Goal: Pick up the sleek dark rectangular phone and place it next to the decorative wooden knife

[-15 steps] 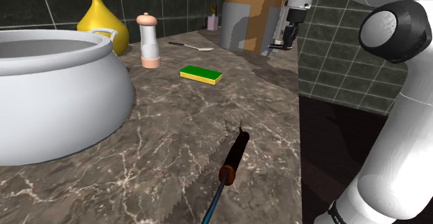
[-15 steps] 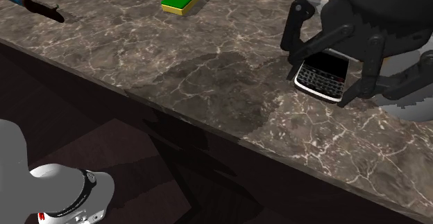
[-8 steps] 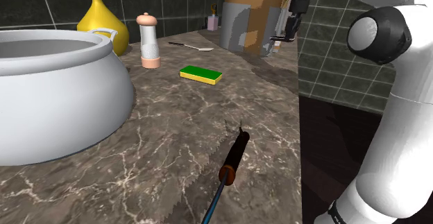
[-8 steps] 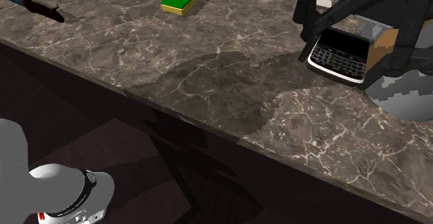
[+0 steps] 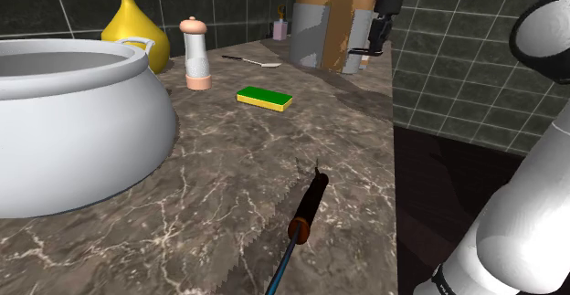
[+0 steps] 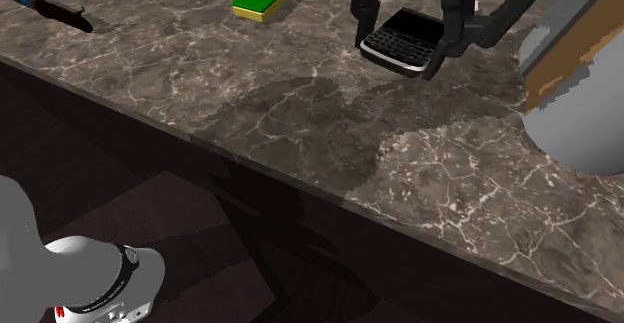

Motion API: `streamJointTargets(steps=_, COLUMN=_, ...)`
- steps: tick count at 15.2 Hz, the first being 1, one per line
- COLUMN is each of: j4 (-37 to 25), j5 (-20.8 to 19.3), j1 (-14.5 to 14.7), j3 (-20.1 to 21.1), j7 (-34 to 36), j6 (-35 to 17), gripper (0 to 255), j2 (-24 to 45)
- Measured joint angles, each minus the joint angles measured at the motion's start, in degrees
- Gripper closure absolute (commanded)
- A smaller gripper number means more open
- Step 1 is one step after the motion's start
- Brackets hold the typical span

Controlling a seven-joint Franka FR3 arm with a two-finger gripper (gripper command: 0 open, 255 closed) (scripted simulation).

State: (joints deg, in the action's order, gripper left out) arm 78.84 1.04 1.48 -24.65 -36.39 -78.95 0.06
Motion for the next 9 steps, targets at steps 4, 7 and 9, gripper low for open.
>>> streamJointTargets(steps=4, j4=7.24, j5=-2.41, j1=3.23, j3=3.80, j7=6.70, j6=-1.17, gripper=255, j2=-6.61)
streamJointTargets(steps=7, j4=11.66, j5=-3.40, j1=4.99, j3=6.74, j7=11.36, j6=-1.63, gripper=255, j2=-10.74)
streamJointTargets(steps=9, j4=14.39, j5=-3.75, j1=6.02, j3=8.78, j7=14.51, j6=-1.89, gripper=255, j2=-13.23)
